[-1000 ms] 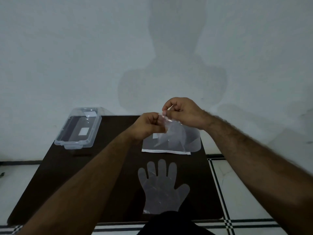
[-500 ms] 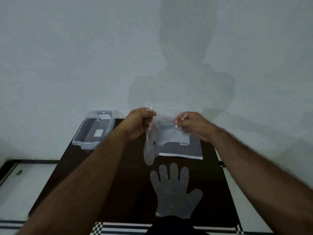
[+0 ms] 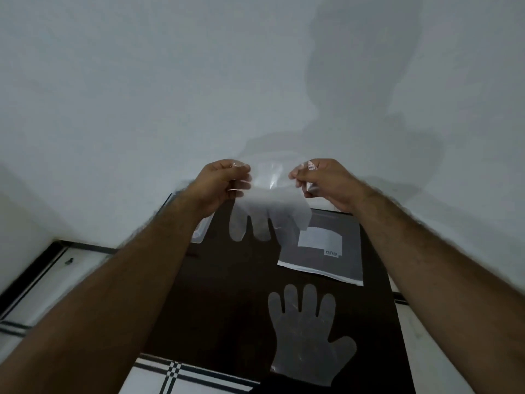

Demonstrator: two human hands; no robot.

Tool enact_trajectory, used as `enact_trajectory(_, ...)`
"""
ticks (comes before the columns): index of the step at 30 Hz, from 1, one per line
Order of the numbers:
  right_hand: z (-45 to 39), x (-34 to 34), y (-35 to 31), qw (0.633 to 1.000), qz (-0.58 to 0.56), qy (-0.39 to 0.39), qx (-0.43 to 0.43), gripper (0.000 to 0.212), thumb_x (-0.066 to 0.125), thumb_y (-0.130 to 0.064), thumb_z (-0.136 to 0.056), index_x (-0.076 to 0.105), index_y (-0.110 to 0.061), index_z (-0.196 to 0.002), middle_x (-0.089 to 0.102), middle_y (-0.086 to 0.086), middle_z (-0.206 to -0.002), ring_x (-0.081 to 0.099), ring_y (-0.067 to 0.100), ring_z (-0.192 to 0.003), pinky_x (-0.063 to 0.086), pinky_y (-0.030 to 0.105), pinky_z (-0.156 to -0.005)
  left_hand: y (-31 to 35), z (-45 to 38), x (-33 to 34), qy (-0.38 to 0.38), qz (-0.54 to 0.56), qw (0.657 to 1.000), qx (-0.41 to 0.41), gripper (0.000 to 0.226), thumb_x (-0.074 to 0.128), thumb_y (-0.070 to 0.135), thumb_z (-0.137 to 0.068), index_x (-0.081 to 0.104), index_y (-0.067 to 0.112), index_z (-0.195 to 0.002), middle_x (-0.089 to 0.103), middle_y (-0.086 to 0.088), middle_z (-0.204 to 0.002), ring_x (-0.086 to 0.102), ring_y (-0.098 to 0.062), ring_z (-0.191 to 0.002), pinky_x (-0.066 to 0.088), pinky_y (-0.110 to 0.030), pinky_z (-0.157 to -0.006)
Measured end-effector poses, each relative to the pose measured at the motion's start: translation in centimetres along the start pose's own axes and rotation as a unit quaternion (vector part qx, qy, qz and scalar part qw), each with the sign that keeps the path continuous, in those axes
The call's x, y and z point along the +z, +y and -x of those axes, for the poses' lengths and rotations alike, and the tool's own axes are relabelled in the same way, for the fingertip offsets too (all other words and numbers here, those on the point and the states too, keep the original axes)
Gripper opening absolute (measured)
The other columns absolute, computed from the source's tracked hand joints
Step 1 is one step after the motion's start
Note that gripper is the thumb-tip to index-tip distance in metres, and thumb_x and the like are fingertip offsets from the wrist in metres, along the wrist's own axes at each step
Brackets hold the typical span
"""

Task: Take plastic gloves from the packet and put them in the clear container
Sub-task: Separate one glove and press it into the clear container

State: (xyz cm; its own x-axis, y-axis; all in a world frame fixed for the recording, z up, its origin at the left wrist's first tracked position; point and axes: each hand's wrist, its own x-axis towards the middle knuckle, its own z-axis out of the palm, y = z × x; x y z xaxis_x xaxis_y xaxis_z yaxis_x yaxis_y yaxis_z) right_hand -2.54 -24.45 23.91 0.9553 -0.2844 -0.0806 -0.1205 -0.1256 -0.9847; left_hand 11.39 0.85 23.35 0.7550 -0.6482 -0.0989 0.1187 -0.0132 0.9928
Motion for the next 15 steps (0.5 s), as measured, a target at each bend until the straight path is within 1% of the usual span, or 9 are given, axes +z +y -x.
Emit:
enact_trajectory(2,-1.4,0.2,-0.5,0.999,0.027,-0.016,-0.005,0.010,0.074,-0.018,-0.097,0.082,-0.012,-0.101,0.079,0.007,-0.092,0.065,0.020,-0.081,0.054,0.038,-0.080,0.4,-0.3,-0.8,0.024,-0.018,0.999,0.010,0.013,0.070,0.015,-0.102,0.071,0.006,-0.112,0.074,-0.011,-0.096,0.072,-0.021,-0.085,0.055,-0.036,-0.079)
enact_trajectory(5,-3.2,1.1,-1.2,0.998,0.048,-0.035,-0.014,0.014,0.075,-0.023,-0.097,0.080,-0.014,-0.107,0.081,0.004,-0.099,0.069,0.016,-0.084,0.055,0.035,-0.079,0.8,-0.6,-2.2,0.058,-0.039,0.998,0.009,0.009,0.073,0.015,-0.100,0.073,0.008,-0.106,0.076,-0.007,-0.088,0.072,-0.020,-0.079,0.056,-0.033,-0.073)
enact_trajectory(7,-4.4,2.3,-1.7,0.998,0.039,-0.042,-0.019,0.016,0.078,-0.023,-0.096,0.080,-0.012,-0.108,0.081,0.004,-0.098,0.069,0.017,-0.083,0.055,0.035,-0.077,1.0,-0.8,-3.3,0.070,-0.045,0.997,0.008,0.005,0.075,0.015,-0.099,0.073,0.010,-0.100,0.075,-0.007,-0.085,0.072,-0.020,-0.076,0.056,-0.032,-0.070)
enact_trajectory(10,-6.4,4.5,-2.2,0.998,0.039,-0.046,-0.023,0.013,0.079,-0.021,-0.095,0.080,-0.012,-0.104,0.081,0.004,-0.094,0.069,0.016,-0.079,0.054,0.035,-0.073,1.1,-1.2,-5.4,0.084,-0.051,0.995,0.008,0.007,0.076,0.016,-0.099,0.073,0.013,-0.093,0.074,-0.007,-0.084,0.072,-0.020,-0.076,0.056,-0.033,-0.071)
enact_trajectory(13,-8.7,7.0,-2.3,0.998,0.044,-0.044,-0.023,0.012,0.079,-0.020,-0.094,0.080,-0.013,-0.103,0.082,0.005,-0.094,0.069,0.014,-0.076,0.055,0.033,-0.072,0.9,-2.0,-8.1,0.103,-0.062,0.993,0.012,0.007,0.076,0.018,-0.098,0.074,0.013,-0.093,0.075,-0.007,-0.085,0.072,-0.020,-0.076,0.055,-0.036,-0.073)
enact_trajectory(15,-10.3,8.9,-2.2,0.998,0.056,-0.032,-0.027,0.010,0.079,-0.018,-0.094,0.079,-0.011,-0.102,0.082,0.004,-0.091,0.069,0.011,-0.070,0.055,0.029,-0.068,0.6,-2.8,-10.4,0.121,-0.068,0.990,0.016,0.008,0.077,0.019,-0.098,0.074,0.012,-0.096,0.076,-0.007,-0.086,0.072,-0.020,-0.075,0.055,-0.037,-0.074)
